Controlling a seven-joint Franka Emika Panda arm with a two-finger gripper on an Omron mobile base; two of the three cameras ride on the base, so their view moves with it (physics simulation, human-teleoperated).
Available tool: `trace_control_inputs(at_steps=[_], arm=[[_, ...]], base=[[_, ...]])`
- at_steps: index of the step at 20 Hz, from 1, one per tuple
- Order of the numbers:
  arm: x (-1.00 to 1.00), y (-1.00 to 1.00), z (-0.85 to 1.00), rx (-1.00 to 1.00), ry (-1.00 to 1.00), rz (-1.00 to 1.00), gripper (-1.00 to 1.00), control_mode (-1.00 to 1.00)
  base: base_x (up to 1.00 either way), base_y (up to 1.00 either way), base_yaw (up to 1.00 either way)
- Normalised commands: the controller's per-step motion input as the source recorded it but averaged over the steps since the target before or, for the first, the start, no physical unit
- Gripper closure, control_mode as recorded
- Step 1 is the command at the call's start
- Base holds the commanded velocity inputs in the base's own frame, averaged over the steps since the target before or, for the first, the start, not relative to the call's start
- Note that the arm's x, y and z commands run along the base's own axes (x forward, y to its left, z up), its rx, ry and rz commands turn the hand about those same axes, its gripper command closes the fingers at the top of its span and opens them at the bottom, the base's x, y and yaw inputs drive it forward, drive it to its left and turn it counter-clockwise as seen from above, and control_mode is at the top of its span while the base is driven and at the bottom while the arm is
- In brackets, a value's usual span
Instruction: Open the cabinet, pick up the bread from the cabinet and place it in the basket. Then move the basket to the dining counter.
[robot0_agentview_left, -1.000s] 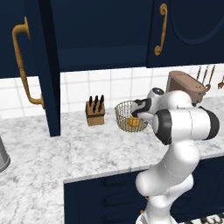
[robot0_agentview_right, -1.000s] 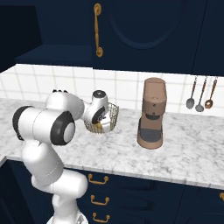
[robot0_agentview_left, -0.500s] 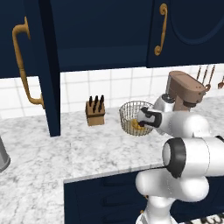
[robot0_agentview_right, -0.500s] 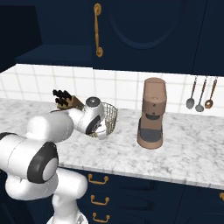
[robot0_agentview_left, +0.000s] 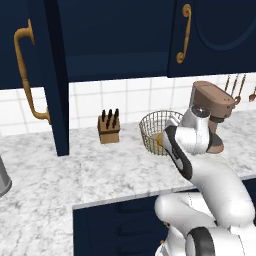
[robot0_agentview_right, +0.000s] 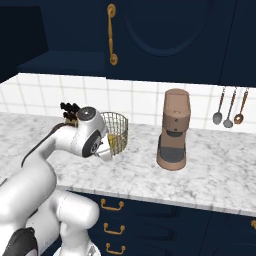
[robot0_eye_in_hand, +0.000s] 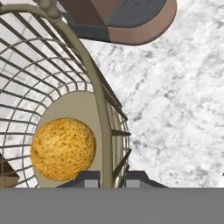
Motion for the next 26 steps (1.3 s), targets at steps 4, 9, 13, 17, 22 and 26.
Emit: trace_control_inputs(at_steps=[4,9,13,17,22,26], arm=[[-0.76,-0.02,0.9,-0.01,0.02,0.0,1.0,-1.0],[-0.86,-0.09,0.67,0.07,0.0,0.0,1.0,-1.0],[-0.84,-0.06,0.57,0.08,0.0,0.0,1.0,-1.0],[-0.84,0.0,0.63,0.05,-0.01,0.0,1.0,-1.0],[-0.77,-0.04,0.63,0.01,-0.06,0.0,1.0,-1.0],[-0.44,0.0,0.53,0.0,-0.03,0.0,1.0,-1.0]], base=[[0.0,0.0,0.0],[0.0,0.0,0.0],[0.0,0.0,0.0],[0.0,0.0,0.0],[0.0,0.0,0.0],[0.0,0.0,0.0]])
